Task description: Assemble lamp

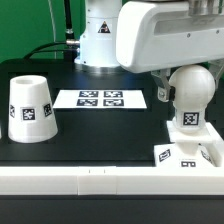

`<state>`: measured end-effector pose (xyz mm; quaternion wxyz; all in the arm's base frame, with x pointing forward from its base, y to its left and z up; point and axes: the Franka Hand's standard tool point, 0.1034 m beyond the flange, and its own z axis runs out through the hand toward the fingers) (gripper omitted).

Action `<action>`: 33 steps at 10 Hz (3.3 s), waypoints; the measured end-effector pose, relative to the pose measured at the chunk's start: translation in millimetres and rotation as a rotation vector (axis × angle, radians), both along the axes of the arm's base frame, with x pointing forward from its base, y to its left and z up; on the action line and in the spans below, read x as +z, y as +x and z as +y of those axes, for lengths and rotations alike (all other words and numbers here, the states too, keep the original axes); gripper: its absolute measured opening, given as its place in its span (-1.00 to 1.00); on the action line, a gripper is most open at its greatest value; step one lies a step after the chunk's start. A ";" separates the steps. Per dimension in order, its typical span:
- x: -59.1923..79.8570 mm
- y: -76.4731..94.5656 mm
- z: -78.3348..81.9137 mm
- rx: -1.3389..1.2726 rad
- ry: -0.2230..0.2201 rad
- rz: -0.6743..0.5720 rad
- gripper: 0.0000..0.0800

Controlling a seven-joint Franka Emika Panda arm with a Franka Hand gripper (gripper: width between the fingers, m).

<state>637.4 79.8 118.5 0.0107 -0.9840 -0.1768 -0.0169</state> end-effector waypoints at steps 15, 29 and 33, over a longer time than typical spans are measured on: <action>-1.1 0.2 0.8 -1.107 0.066 0.062 0.44; -2.6 -12.7 19.7 -1.289 0.099 0.198 0.75; -2.3 -13.2 19.1 -0.978 0.107 0.175 0.75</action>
Offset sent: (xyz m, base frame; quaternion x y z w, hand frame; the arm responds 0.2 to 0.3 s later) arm 0.0070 0.0036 -0.0030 -0.0137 0.0303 0.0796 0.9963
